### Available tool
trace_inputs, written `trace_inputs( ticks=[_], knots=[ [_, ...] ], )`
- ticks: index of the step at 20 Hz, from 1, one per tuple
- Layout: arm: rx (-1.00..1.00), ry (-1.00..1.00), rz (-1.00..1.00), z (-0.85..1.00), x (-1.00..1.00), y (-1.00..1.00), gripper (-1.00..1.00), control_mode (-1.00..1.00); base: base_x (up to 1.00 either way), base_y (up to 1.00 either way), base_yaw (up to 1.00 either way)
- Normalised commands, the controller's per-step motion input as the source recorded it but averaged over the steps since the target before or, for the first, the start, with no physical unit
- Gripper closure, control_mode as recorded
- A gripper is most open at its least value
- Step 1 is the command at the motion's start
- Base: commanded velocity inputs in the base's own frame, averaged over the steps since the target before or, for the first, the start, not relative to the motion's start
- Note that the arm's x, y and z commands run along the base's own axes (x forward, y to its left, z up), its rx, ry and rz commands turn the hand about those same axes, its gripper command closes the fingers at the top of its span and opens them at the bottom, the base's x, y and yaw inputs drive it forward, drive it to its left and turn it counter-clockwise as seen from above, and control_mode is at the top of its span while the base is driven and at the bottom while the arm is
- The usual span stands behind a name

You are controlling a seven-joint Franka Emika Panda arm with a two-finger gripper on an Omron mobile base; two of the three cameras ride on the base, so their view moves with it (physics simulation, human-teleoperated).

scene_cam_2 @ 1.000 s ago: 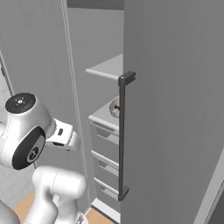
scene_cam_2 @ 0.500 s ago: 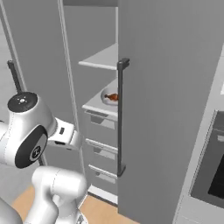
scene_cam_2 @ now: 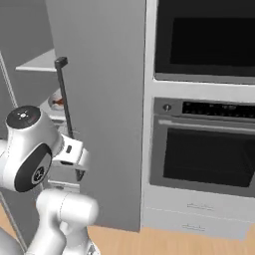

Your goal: Take the meat container that has the chicken drumstick and place it on the second highest rack of the freezer. Then take the vegetable container that has the carrot and lime and place it on the highest rack of the freezer.

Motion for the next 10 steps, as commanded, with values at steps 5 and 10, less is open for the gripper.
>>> trace_inputs(
  ticks=[5,10],
  knots=[
    [0.0,0.0,0.0,0.0,0.0,0.0,-1.0,1.0,0.09,-1.0,-0.63],
    [0.0,0.0,0.0,0.0,0.0,0.0,-1.0,1.0,0.12,-1.0,-0.63]
  ],
)
